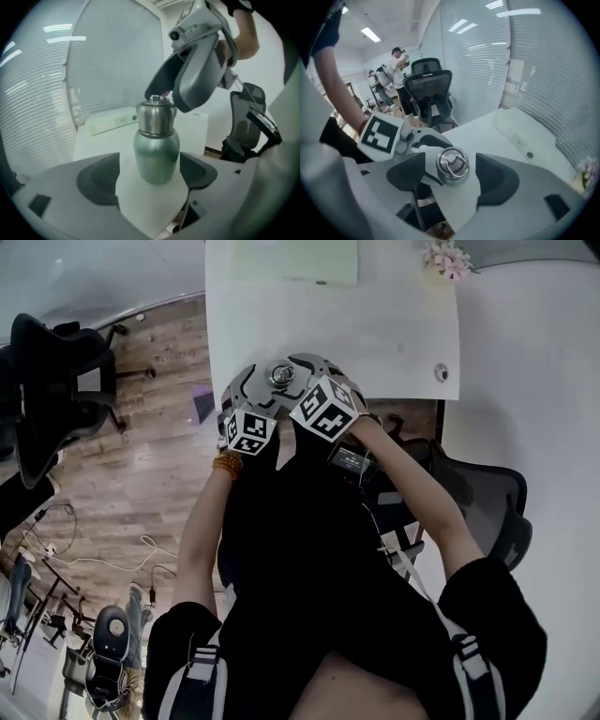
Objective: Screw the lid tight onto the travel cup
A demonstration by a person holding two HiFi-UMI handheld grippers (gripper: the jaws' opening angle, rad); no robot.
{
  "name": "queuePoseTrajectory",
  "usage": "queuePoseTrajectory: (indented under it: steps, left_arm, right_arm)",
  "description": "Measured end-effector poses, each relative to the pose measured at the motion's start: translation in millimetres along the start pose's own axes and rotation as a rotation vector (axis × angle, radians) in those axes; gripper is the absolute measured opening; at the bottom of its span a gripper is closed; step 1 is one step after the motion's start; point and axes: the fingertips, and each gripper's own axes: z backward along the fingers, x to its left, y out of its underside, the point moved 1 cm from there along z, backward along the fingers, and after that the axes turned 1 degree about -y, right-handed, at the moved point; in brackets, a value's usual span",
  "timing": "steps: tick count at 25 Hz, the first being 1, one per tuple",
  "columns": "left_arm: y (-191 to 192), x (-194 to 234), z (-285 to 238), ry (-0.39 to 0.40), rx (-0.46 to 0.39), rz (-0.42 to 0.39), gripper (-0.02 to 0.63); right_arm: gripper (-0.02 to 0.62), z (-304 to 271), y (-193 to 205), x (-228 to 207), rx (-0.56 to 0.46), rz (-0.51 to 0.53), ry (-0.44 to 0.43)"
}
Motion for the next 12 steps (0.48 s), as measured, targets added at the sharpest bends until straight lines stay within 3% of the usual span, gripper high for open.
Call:
queuePoseTrajectory:
  steps: [3,5,7,10,12]
  left_arm:
    - [-4.5,-2.3,-15.5,-0.067,0.007,0.018,0.399]
    - [-8.6,-3.5,-20.3,-0.115,-0.007,-0.006,0.391]
    - [-9.5,-7.9,-22.0,-0.133,-0.019,-0.010,0.364]
    - [-11.1,-11.3,-22.3,-0.096,-0.028,-0.016,0.360]
    - [-10.6,-9.9,-22.9,-0.028,-0.029,-0.048,0.359]
  right_arm:
    - [0.337,-16.9,-4.7,0.2,0.020,-0.048,0.040]
    - [0.272,-24.6,-5.8,-3.2,0.031,0.007,0.060]
    - [0.270,-26.0,-2.7,-3.8,0.043,0.052,0.047]
    - [0.268,-23.1,0.4,-1.4,0.050,0.106,-0.008]
    - [0.267,-24.4,-0.7,0.2,0.057,0.174,-0.053]
